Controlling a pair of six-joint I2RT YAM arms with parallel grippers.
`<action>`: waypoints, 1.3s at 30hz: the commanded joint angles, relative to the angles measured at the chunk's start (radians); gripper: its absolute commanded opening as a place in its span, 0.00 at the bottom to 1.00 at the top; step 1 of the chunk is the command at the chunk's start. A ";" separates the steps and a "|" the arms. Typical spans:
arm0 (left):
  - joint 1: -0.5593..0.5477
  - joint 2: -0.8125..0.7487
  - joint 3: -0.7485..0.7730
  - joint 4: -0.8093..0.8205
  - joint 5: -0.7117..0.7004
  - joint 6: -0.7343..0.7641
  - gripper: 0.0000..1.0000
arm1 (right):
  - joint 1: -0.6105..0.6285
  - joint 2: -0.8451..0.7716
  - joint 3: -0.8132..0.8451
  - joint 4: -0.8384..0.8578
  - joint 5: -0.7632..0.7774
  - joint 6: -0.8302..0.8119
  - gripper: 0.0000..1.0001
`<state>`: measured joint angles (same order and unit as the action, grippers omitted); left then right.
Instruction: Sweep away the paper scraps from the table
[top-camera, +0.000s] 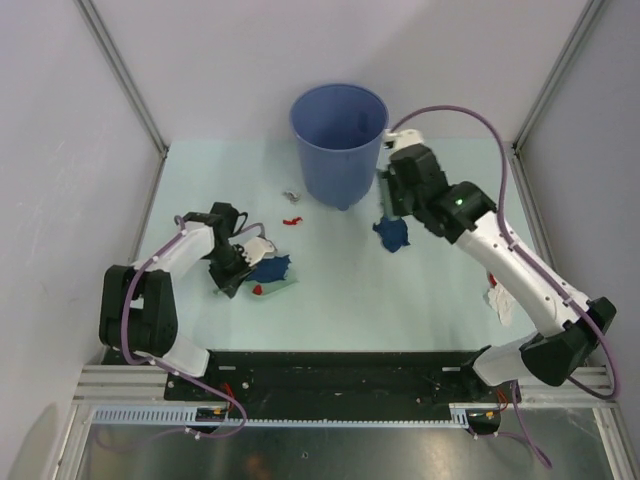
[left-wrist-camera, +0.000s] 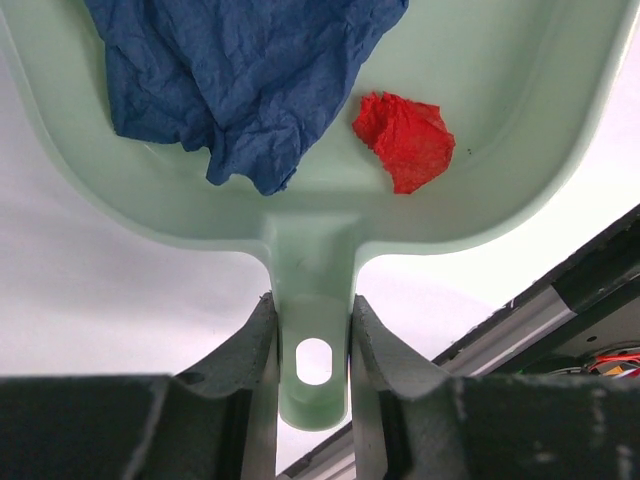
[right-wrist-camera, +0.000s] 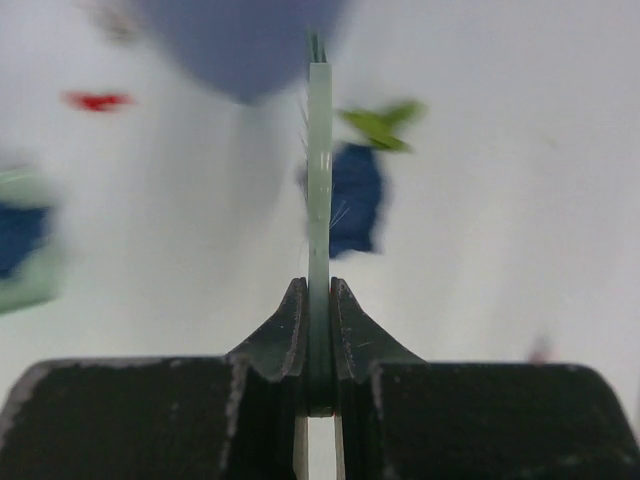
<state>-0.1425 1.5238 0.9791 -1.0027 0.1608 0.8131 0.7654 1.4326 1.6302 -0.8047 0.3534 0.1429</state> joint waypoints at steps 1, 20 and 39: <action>-0.057 -0.022 0.053 0.006 0.045 -0.017 0.00 | -0.237 -0.008 -0.130 -0.012 0.165 -0.066 0.00; -0.304 0.219 0.271 0.016 0.008 -0.098 0.00 | -0.143 0.327 -0.190 0.030 -0.051 -0.212 0.00; -0.332 0.262 0.328 0.018 0.023 -0.117 0.00 | 0.124 0.051 -0.057 0.010 -0.193 -0.002 0.00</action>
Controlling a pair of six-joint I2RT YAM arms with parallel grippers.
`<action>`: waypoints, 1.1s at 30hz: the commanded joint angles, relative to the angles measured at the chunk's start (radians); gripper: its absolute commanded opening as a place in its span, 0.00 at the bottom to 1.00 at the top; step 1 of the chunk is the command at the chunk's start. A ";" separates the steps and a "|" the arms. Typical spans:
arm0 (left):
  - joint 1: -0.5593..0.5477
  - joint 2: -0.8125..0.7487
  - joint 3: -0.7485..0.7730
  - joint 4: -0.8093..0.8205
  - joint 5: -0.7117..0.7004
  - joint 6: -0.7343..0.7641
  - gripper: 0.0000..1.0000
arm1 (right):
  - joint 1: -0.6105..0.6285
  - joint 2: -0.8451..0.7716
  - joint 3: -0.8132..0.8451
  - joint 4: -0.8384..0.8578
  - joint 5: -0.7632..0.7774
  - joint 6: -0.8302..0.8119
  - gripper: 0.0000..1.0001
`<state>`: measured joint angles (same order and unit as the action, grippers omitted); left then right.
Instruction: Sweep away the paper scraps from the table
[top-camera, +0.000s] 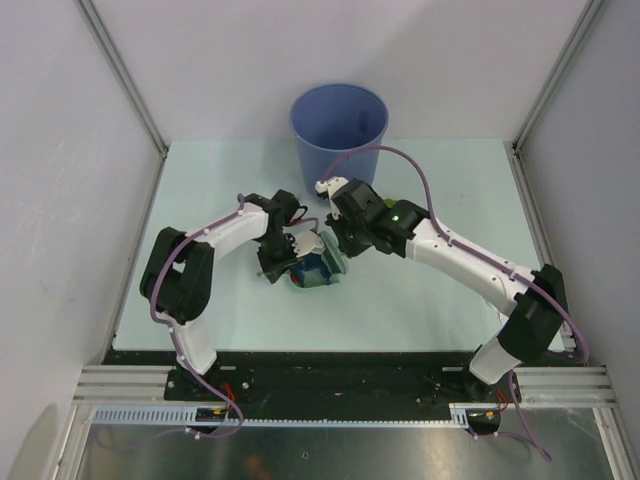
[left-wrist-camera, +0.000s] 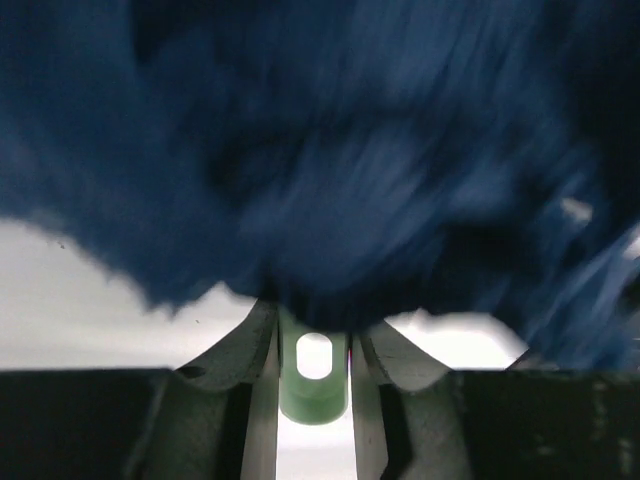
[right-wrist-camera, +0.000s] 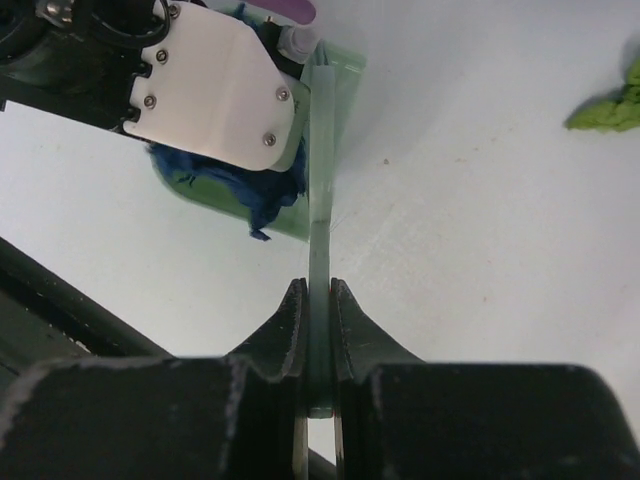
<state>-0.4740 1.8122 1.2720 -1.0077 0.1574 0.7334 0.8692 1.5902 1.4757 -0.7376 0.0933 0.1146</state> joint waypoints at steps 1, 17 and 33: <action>-0.002 -0.036 0.035 0.024 0.034 -0.040 0.00 | 0.021 -0.113 0.118 -0.072 0.094 0.020 0.00; 0.005 -0.171 0.039 0.052 0.252 -0.115 0.00 | -0.035 -0.327 0.218 -0.089 0.427 0.036 0.00; 0.127 -0.300 0.404 -0.043 0.171 -0.281 0.00 | -0.380 -0.521 -0.015 -0.065 0.172 0.071 0.00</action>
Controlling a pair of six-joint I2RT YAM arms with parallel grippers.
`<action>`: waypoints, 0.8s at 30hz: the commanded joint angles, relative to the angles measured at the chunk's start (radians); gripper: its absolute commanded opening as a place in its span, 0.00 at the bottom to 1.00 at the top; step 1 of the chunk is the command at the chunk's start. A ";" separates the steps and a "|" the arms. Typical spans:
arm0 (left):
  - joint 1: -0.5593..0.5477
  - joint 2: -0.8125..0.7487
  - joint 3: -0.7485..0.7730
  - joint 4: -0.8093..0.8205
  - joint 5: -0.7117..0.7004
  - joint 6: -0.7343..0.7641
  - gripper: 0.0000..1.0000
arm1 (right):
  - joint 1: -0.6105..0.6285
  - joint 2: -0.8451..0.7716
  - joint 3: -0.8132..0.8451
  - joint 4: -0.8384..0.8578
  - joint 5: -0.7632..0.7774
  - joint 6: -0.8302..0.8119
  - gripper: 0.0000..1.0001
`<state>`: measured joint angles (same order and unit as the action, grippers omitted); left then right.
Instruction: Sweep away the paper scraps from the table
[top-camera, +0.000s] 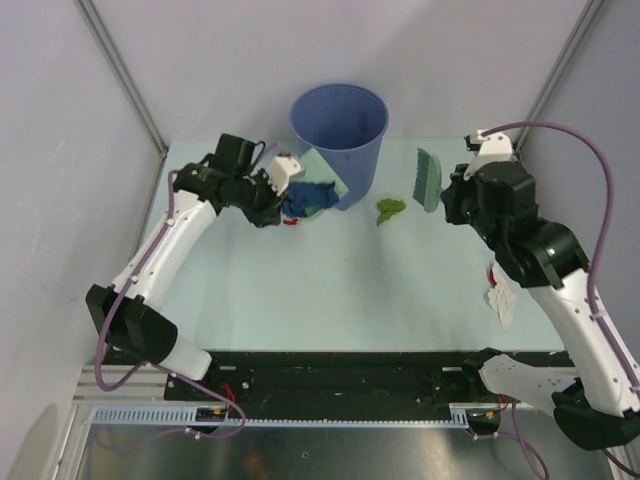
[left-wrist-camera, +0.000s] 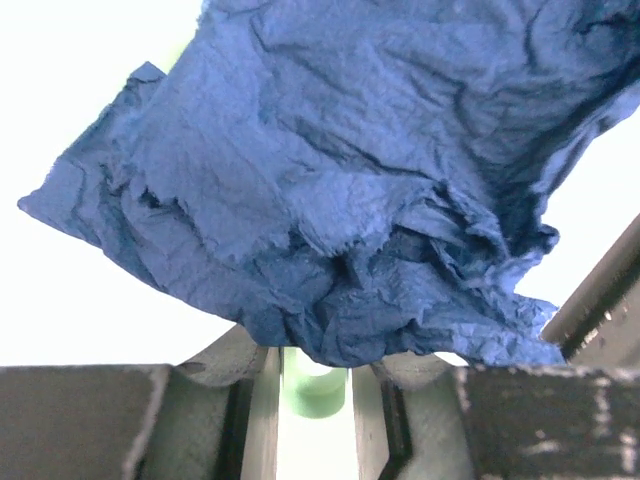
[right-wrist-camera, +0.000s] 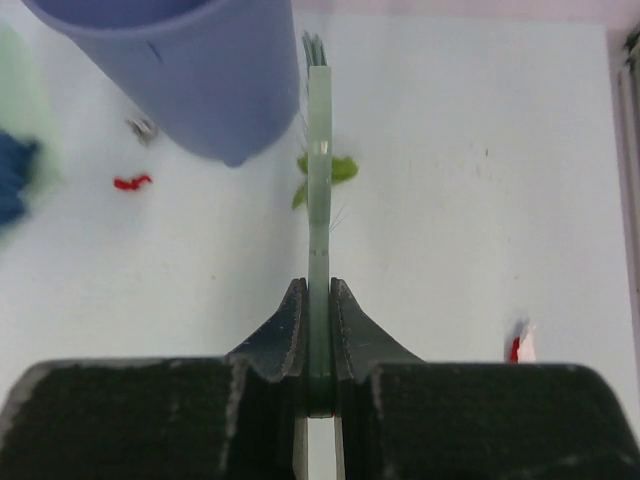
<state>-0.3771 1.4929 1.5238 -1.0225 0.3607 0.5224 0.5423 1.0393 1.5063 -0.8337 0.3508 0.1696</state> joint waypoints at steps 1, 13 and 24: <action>0.032 0.036 0.233 -0.033 -0.054 -0.081 0.00 | -0.067 0.033 -0.066 0.034 -0.098 0.016 0.00; -0.057 0.593 1.166 -0.019 -0.773 0.089 0.00 | -0.165 0.094 -0.153 0.062 -0.205 0.013 0.00; -0.171 0.626 0.889 1.062 -1.241 1.040 0.00 | -0.170 0.073 -0.185 0.094 -0.271 0.018 0.00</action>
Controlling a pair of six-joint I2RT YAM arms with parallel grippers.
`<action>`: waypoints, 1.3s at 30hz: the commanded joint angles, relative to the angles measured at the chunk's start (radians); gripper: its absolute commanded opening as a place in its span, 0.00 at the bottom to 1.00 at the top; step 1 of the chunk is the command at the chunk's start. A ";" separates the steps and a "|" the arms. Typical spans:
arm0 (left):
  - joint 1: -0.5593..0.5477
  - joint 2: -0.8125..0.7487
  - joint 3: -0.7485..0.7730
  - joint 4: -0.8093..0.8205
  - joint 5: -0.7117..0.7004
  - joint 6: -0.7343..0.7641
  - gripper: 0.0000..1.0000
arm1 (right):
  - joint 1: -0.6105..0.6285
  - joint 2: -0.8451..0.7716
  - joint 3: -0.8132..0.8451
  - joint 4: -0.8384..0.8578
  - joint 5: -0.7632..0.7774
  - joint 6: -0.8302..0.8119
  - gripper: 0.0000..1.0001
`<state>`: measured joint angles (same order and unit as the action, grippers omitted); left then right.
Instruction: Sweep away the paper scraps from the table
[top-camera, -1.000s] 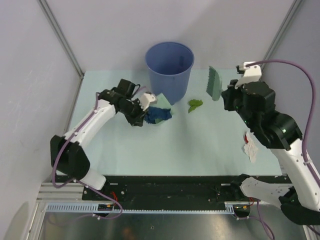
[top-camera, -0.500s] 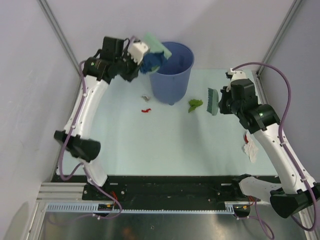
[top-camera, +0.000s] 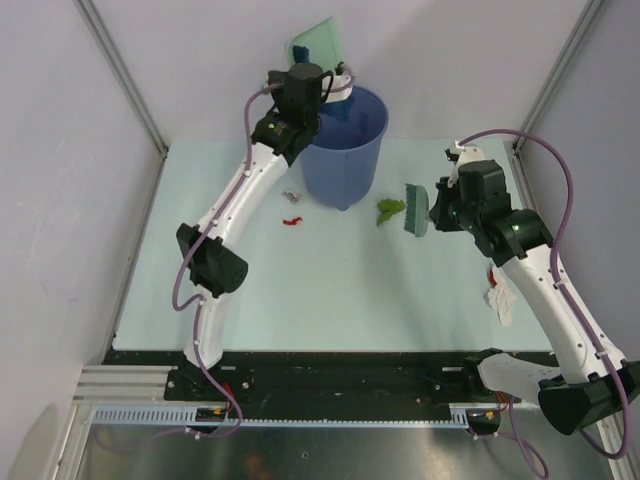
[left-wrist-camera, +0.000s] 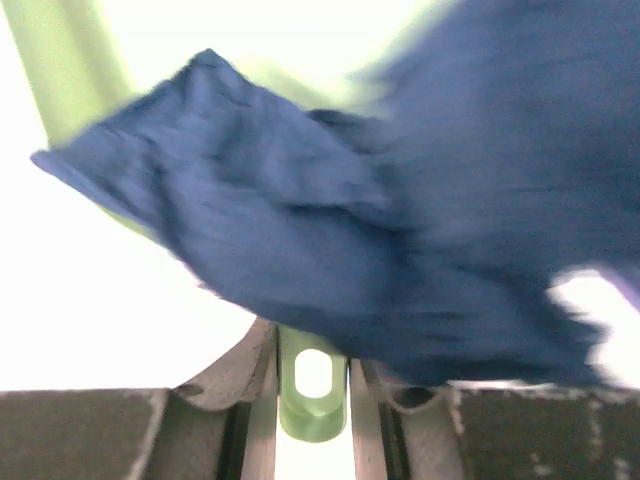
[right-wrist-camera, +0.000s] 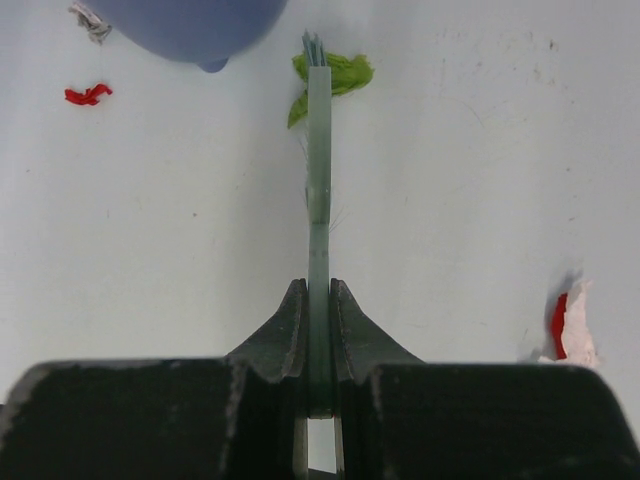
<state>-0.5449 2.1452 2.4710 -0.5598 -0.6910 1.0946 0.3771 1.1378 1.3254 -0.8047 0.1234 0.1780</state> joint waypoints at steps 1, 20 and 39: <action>-0.004 -0.034 -0.151 0.729 -0.189 0.666 0.00 | -0.003 -0.029 -0.008 0.068 -0.044 0.006 0.00; -0.013 -0.171 -0.434 1.070 -0.076 0.891 0.00 | -0.040 0.105 -0.008 0.309 0.133 -0.256 0.00; 0.172 -0.681 -0.915 0.129 0.278 -0.459 0.00 | 0.103 0.605 -0.063 0.515 0.150 -0.959 0.00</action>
<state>-0.4168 1.5383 1.6752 -0.3180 -0.5842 0.8837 0.4179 1.7599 1.3056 -0.2588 0.3496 -0.6910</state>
